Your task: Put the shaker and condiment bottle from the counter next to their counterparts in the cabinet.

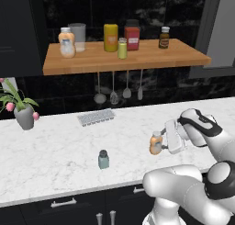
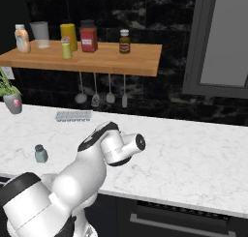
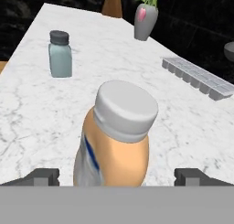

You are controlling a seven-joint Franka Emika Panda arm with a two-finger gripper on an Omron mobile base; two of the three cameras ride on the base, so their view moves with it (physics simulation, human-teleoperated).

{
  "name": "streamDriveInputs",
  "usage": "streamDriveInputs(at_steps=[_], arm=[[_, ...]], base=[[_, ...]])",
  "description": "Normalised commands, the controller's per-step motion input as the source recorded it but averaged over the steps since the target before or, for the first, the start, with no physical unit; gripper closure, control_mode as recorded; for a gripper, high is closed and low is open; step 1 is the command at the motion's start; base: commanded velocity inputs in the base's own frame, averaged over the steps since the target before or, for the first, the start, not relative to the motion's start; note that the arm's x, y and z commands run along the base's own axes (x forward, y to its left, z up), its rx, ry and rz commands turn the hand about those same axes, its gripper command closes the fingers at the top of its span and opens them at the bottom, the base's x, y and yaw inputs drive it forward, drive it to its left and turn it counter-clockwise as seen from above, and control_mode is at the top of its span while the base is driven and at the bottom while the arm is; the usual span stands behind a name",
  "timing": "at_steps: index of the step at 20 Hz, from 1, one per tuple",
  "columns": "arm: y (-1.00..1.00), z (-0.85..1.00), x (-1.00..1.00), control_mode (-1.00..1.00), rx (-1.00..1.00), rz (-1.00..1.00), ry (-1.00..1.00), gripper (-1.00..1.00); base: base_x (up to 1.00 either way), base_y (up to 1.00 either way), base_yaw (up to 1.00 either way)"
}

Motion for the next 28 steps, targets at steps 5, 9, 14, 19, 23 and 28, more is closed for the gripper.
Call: streamDriveInputs(at_steps=[5, 9, 14, 19, 23, 28], arm=[[0.10, -0.07, 0.02, -1.00, 0.00, 0.01, 0.00, -1.00], [0.11, -0.09, 0.03, -1.00, 0.00, 0.01, 0.00, -1.00], [0.11, -0.11, 0.05, -1.00, 0.00, 0.01, 0.00, -1.00], [0.09, -0.18, 0.07, -1.00, 0.00, 0.01, 0.00, 1.00], [0.00, -0.08, 0.03, -1.00, 0.00, 0.02, 0.00, 1.00], [0.00, 0.00, 0.07, -1.00, 0.00, 0.01, 0.00, 1.00]], base=[[0.00, 0.00, 0.00], [0.00, 0.00, 0.00], [0.00, 0.00, 0.00], [0.00, 0.00, 0.00], [0.00, 0.00, 0.00], [0.00, 0.00, 0.00]])
